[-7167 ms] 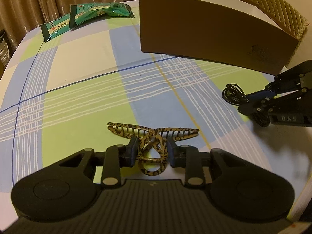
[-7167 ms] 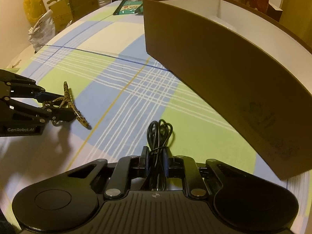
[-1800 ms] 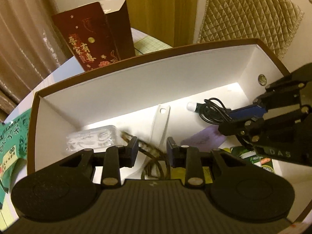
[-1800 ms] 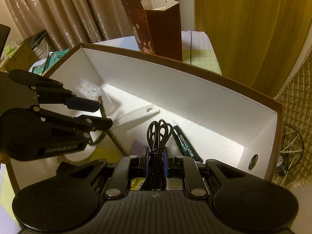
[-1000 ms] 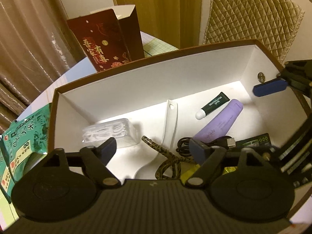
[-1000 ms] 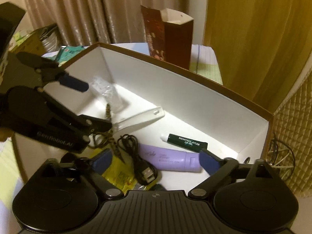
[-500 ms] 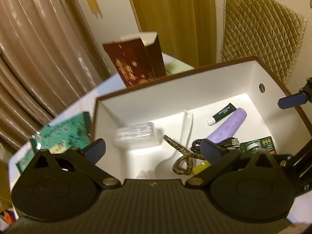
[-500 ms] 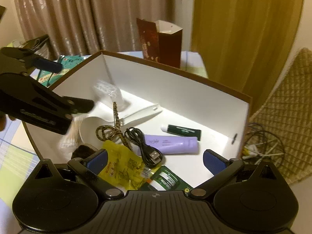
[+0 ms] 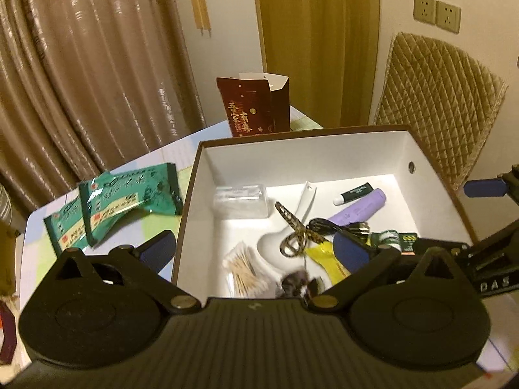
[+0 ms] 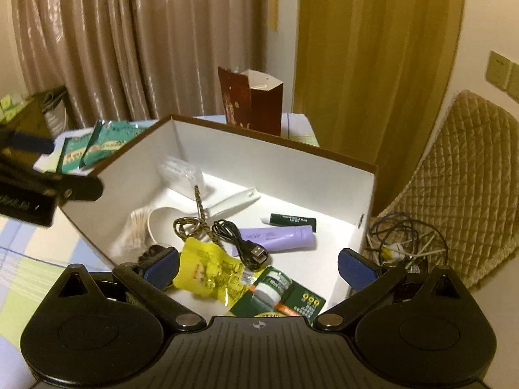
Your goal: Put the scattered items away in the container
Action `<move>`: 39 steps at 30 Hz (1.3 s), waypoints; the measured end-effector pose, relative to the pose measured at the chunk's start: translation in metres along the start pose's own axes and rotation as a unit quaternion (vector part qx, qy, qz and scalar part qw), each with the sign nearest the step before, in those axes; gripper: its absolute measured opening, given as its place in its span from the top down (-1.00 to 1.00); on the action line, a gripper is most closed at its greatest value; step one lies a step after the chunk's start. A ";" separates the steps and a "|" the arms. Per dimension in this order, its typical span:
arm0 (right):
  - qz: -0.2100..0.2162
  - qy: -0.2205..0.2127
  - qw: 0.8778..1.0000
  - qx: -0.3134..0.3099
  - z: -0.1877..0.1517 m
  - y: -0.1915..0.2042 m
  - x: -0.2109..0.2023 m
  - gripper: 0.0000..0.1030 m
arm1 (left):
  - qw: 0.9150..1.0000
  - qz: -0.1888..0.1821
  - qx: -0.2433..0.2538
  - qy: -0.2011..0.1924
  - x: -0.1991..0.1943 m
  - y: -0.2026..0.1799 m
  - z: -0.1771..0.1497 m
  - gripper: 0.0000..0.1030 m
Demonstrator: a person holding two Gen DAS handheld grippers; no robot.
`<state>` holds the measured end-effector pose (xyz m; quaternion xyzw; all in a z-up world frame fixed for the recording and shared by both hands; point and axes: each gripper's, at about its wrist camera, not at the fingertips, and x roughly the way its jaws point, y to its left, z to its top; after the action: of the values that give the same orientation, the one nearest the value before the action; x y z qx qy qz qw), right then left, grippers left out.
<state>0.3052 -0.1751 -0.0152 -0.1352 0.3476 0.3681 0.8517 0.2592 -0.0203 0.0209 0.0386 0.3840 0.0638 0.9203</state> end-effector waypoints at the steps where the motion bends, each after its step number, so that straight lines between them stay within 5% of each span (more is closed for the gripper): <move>1: 0.001 -0.003 1.000 0.003 -0.001 0.001 -0.005 -0.96 | 1.000 -0.001 -0.004 -0.001 -0.007 0.000 -0.004 -0.98; 23: -0.006 -0.020 1.000 -0.015 -0.041 0.039 -0.083 -0.96 | 0.999 -0.001 -0.028 0.023 -0.097 -0.023 -0.070 -0.98; 39: -0.008 -0.024 1.000 -0.008 -0.060 0.056 -0.110 -0.96 | 0.999 0.010 -0.029 0.031 -0.120 -0.023 -0.093 -0.98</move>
<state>0.1820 -0.2245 0.0194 -0.1362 0.3224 0.3670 0.8619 0.1116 -0.0584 0.0367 0.0134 0.4098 0.0854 0.9081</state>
